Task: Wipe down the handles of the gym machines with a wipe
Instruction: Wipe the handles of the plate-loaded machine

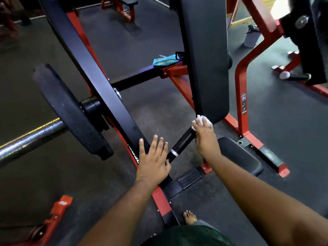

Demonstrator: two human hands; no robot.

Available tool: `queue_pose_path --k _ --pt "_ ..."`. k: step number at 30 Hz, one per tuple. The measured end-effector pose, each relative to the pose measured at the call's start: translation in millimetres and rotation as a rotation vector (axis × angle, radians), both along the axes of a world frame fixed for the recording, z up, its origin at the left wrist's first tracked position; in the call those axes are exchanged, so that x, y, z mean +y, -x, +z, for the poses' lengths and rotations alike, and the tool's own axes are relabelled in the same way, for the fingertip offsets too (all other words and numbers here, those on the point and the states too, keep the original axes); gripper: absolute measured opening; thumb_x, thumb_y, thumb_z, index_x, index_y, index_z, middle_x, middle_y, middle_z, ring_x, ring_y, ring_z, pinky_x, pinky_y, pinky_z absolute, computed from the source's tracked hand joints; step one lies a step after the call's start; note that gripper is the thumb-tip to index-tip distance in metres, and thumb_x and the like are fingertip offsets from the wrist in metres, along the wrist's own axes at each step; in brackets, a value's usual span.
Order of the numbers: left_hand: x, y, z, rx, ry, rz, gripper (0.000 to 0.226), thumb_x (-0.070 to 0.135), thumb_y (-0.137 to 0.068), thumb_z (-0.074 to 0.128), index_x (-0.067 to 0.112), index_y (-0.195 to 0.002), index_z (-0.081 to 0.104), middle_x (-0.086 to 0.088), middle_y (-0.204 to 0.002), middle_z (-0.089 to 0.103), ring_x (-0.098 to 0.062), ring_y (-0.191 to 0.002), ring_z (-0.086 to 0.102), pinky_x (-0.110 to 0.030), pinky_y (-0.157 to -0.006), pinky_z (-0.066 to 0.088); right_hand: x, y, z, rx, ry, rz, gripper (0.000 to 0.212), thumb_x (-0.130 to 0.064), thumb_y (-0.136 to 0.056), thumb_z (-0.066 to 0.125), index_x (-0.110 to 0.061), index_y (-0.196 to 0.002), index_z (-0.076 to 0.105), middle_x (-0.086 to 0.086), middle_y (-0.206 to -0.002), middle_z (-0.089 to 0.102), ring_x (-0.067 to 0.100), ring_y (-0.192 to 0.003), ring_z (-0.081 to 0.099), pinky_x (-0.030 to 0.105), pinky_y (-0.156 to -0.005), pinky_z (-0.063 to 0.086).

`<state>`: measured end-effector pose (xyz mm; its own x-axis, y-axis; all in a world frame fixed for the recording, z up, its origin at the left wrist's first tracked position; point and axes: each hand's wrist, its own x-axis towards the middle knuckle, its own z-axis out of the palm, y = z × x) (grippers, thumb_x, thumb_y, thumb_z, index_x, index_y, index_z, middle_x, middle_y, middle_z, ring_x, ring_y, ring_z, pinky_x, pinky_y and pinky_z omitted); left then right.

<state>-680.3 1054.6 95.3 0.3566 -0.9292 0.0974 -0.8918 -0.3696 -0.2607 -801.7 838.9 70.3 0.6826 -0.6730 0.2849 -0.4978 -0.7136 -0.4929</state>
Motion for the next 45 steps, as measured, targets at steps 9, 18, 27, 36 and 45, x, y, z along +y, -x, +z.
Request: queue_pose_path --k 9,18,27,36,45 --pt "1 -1 -5 0.013 0.044 -0.028 0.069 0.043 -0.09 0.051 0.013 -0.152 0.05 -0.01 -0.16 0.044 -0.032 -0.155 0.026 -0.073 -0.12 0.002 83 20 -41 -0.01 -0.145 0.401 0.057 0.005 -0.097 0.048 -0.016 -0.15 0.047 -0.001 -0.162 0.03 0.015 -0.154 0.016 0.029 -0.125 0.019" --pt "-2 2 0 0.001 -0.032 0.024 0.07 0.046 -0.096 0.04 0.015 -0.158 0.038 -0.009 -0.166 0.033 -0.031 -0.158 0.017 -0.074 -0.119 0.0 0 -16 4 0.136 0.172 0.103 0.053 0.007 -0.082 0.055 -0.015 -0.13 0.058 0.009 -0.145 0.048 0.032 -0.145 0.032 0.053 -0.113 0.038" --pt "-2 2 0 0.009 -0.053 0.03 0.072 0.047 -0.097 0.036 0.014 -0.161 0.032 -0.009 -0.168 0.029 -0.031 -0.159 0.013 -0.074 -0.119 -0.006 42 16 -8 0.021 0.0 0.44 0.05 0.004 -0.096 0.056 -0.016 -0.141 0.058 0.006 -0.154 0.046 0.021 -0.147 0.037 0.039 -0.121 0.031" --pt "-2 3 3 0.015 -0.064 0.049 0.071 0.047 -0.098 0.038 0.014 -0.16 0.033 -0.009 -0.167 0.031 -0.031 -0.158 0.014 -0.074 -0.119 -0.004 34 1 -24 0.055 0.083 0.188 0.062 0.015 -0.085 0.056 -0.008 -0.142 0.055 0.012 -0.155 0.044 0.028 -0.151 0.026 0.037 -0.125 0.019" --pt "-3 4 4 0.005 -0.114 0.057 0.072 0.049 -0.1 0.03 0.015 -0.163 0.024 -0.009 -0.17 0.022 -0.031 -0.159 0.007 -0.074 -0.118 -0.005 -5 5 6 0.05 0.032 0.132 0.047 -0.004 -0.098 0.044 -0.023 -0.139 0.054 -0.001 -0.148 0.052 0.021 -0.142 0.041 0.045 -0.117 0.036"
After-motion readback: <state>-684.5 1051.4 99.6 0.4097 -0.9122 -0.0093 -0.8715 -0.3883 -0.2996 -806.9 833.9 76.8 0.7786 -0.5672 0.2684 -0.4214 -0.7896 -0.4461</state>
